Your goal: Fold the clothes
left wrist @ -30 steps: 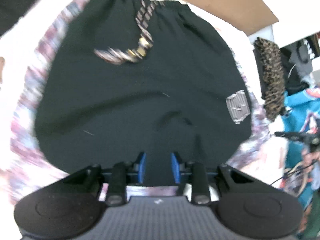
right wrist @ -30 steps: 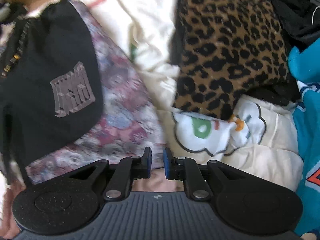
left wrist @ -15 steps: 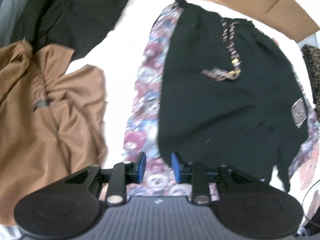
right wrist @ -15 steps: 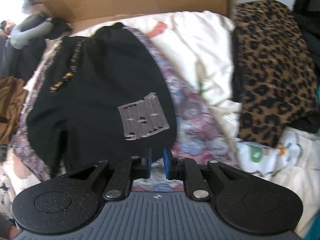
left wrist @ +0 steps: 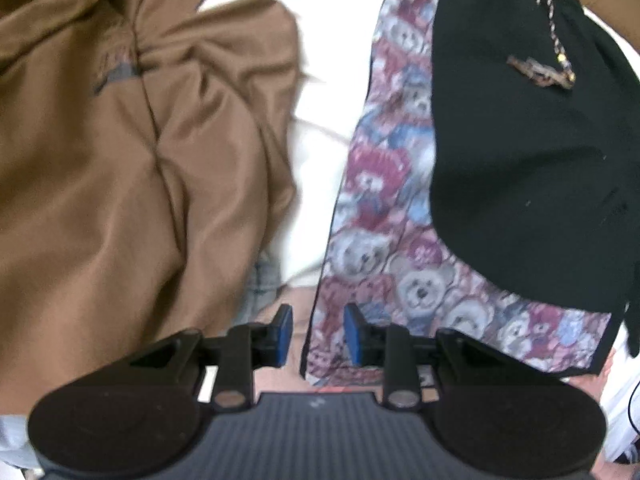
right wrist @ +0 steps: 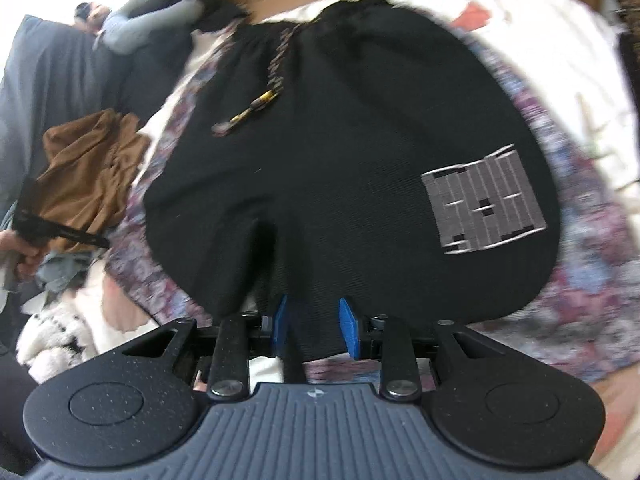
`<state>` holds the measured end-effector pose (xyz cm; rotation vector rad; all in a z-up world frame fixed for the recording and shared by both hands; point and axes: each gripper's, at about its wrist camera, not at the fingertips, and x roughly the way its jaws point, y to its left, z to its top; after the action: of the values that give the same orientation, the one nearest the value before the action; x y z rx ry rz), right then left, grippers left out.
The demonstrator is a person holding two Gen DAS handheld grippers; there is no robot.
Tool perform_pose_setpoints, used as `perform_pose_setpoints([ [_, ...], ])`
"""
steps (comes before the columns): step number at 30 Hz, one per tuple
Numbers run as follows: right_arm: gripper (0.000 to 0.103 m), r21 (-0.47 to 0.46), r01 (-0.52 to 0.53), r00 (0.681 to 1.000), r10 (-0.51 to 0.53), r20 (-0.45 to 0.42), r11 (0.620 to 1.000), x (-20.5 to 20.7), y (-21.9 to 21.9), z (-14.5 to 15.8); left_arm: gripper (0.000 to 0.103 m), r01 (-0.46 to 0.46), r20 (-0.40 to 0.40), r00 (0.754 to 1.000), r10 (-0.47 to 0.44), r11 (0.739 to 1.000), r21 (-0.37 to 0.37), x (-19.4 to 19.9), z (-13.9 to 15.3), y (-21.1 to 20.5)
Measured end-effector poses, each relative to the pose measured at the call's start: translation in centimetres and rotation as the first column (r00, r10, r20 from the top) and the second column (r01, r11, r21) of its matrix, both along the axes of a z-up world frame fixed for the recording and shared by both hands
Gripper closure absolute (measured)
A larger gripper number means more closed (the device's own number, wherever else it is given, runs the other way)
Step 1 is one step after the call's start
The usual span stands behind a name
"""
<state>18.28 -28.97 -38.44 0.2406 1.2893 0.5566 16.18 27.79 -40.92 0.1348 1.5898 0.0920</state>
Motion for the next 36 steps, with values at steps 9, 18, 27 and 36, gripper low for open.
perform_pose_setpoints([
  [9, 0.066, 0.087, -0.056, 0.991, 0.066, -0.120, 0.995, -0.9, 5.2, -3.8, 0.067, -0.019, -0.021, 1.000, 0.019, 1.000, -0.006, -1.5, -2.1, 1.1],
  [18, 0.061, 0.149, 0.000, 0.971, 0.036, -0.235, 0.989, -2.3, 8.8, -7.2, 0.067, -0.028, -0.002, 1.000, 0.027, 0.999, -0.047, -1.8, -2.4, 1.8],
  [27, 0.098, 0.177, 0.040, 0.945, 0.021, -0.327, 0.983, -3.0, 10.6, -10.2, 0.096, -0.023, -0.014, 1.000, 0.023, 0.998, -0.060, -1.7, -2.2, 1.1],
  [36, 0.103, 0.215, -0.030, 0.934, 0.104, -0.342, 0.976, -3.3, 11.6, -8.9, 0.099, 0.015, -0.053, 0.998, -0.016, 1.000, -0.008, -2.2, 0.1, 1.2],
])
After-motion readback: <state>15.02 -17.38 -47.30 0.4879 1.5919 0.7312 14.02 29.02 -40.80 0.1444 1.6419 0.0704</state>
